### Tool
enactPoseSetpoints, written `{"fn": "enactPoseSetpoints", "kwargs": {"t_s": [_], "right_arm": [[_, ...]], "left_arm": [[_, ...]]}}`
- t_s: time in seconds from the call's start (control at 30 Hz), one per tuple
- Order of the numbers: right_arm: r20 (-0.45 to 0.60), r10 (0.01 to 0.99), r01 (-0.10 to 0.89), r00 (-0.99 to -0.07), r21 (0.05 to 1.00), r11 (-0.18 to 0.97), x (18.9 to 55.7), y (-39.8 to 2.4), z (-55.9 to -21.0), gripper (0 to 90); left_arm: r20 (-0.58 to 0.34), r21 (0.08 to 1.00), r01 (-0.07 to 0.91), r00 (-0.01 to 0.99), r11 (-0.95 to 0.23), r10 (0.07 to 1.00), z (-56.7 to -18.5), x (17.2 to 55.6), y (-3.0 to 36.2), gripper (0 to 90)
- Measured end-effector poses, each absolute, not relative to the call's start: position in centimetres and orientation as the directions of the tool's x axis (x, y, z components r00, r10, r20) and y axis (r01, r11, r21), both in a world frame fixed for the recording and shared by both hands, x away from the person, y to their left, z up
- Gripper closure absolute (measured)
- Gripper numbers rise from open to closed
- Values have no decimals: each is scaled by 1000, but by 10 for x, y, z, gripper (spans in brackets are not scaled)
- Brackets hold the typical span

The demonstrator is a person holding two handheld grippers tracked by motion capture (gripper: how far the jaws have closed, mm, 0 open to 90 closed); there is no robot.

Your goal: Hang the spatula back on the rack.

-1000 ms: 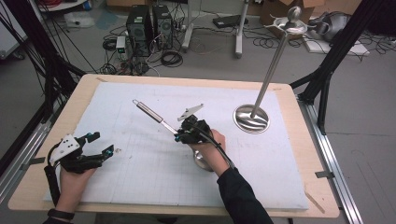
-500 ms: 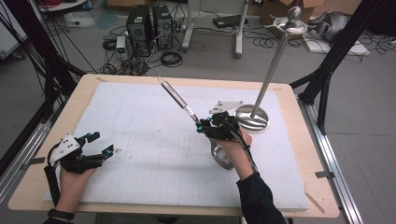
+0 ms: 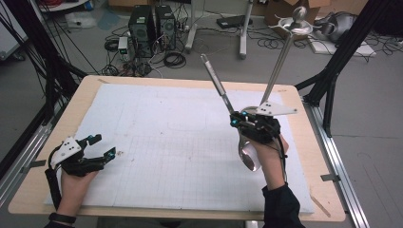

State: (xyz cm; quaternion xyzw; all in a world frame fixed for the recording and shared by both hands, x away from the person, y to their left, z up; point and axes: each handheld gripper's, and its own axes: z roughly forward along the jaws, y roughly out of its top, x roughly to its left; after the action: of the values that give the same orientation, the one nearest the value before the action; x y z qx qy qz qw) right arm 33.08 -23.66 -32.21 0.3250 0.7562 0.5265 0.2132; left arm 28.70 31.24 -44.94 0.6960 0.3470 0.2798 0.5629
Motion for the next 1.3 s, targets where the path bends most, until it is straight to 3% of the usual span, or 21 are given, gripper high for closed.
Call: {"fn": "enactPoseSetpoints", "kwargs": {"t_s": [0.7, 1.3], "right_arm": [[27, 834, 99, -552, 995, 33, 284, -339, -306, 749], [115, 878, 70, -465, 993, -93, 270, -389, -316, 749]], "left_arm": [[-1, 977, 170, 600, -126, 800, -449, 287, 312, 209], [6, 976, 170, 601, -135, 799, -449, 287, 311, 210]]}}
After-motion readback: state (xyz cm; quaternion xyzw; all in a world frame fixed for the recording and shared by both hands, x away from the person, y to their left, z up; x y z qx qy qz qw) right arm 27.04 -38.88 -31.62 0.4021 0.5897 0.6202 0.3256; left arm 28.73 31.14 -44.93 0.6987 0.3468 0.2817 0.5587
